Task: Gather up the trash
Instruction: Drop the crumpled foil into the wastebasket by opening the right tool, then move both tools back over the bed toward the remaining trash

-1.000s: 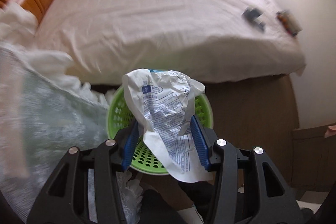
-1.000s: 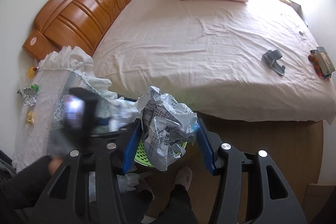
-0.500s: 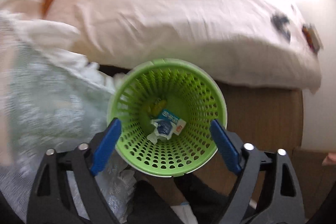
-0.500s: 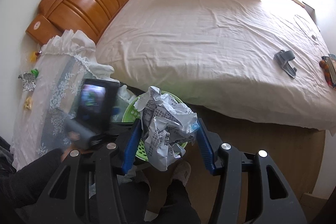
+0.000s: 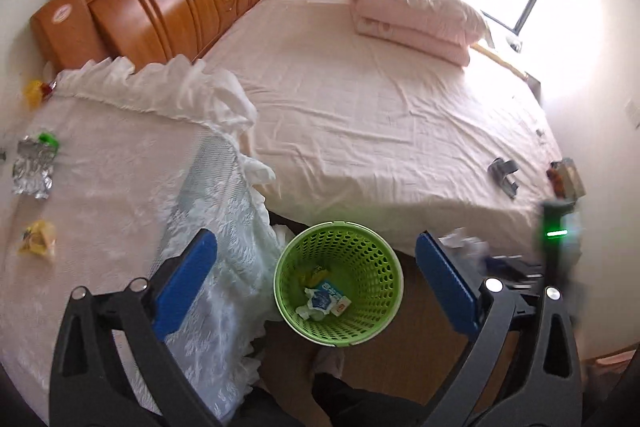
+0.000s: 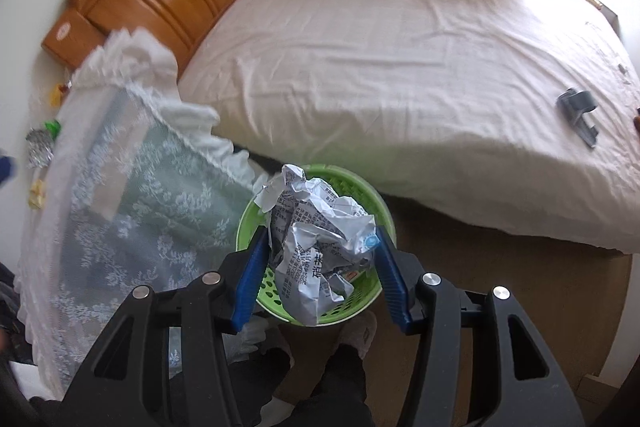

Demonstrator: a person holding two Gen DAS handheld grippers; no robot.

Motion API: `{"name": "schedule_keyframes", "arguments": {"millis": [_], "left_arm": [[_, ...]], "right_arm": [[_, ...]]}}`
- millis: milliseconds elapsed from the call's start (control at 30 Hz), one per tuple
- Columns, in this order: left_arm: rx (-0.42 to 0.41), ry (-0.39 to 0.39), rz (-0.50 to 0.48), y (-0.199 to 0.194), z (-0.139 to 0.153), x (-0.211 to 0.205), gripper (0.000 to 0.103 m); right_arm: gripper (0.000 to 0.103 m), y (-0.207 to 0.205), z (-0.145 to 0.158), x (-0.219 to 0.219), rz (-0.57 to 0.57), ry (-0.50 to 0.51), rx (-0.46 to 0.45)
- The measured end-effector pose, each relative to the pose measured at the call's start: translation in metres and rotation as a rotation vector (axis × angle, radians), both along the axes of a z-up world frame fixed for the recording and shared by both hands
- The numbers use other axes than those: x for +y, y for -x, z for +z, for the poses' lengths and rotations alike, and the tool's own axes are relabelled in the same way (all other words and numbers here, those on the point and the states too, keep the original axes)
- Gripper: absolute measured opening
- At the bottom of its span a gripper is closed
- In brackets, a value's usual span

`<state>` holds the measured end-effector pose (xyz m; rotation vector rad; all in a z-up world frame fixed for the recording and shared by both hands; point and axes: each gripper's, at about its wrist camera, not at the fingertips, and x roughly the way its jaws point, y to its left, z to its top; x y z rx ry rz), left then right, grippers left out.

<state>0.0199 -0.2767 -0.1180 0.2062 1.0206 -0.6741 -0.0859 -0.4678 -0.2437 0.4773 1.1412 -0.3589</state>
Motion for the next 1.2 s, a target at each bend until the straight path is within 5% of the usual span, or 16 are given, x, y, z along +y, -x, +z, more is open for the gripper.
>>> {"name": "schedule_keyframes", "arguments": {"millis": [200, 400, 600, 933, 1200], "left_arm": [[-0.023, -0.013, 0.030, 0.005, 0.004, 0.028, 0.095], [-0.012, -0.031, 0.034, 0.007, 0.002, 0.046, 0.095], [-0.006, -0.028, 0.041, 0.007, 0.001, 0.057, 0.095], [-0.072, 0.011, 0.058, 0.004, 0.026, 0.082, 0.095], [-0.088, 0.030, 0.066, -0.001, 0.035, 0.102, 0.095]], "right_arm": [[0.057, -0.034, -0.070, 0.025, 0.053, 0.001, 0.117], [0.083, -0.049, -0.094, 0.046, 0.071, 0.023, 0.175], [0.091, -0.044, -0.036, 0.050, 0.029, 0.070, 0.083], [0.101, -0.017, 0.121, 0.071, -0.013, 0.108, -0.168], [0.101, -0.021, 0.153, 0.101, 0.040, 0.122, -0.198]]}}
